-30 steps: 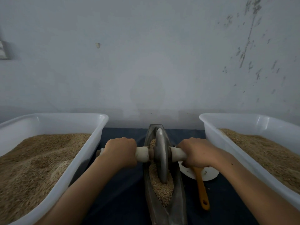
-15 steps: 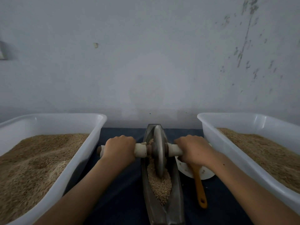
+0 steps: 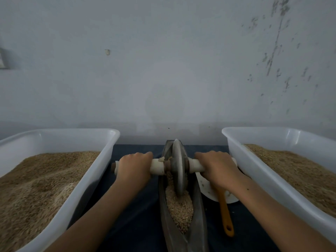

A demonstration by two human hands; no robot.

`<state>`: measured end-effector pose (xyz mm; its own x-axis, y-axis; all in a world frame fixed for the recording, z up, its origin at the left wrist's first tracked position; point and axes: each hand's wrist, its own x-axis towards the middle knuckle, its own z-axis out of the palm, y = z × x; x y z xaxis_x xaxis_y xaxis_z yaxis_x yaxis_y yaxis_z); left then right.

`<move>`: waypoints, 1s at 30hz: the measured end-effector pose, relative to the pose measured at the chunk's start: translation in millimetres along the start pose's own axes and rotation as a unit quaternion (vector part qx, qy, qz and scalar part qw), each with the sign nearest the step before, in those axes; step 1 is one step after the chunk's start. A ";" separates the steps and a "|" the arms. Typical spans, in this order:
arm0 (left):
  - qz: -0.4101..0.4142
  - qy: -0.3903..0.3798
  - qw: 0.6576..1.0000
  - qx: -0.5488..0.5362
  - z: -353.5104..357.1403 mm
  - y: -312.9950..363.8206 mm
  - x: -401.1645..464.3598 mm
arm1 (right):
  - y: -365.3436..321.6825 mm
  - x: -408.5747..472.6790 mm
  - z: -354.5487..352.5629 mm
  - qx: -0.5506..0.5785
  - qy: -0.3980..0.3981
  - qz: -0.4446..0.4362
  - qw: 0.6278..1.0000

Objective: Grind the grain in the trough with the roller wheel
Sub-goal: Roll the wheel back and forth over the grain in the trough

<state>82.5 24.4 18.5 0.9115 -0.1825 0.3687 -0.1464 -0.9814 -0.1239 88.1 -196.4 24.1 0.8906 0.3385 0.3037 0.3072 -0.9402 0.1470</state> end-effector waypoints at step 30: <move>-0.014 -0.038 0.999 0.009 -4.8 0.6 -2.1 | -2.4 -0.5 -3.0 0.006 -0.048 0.008 0.999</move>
<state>78.6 24.0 22.0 0.9416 -0.1489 0.3020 -0.1134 -0.9847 -0.1321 85.9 -194.2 26.5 0.9232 0.3194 0.2140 0.2969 -0.9459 0.1309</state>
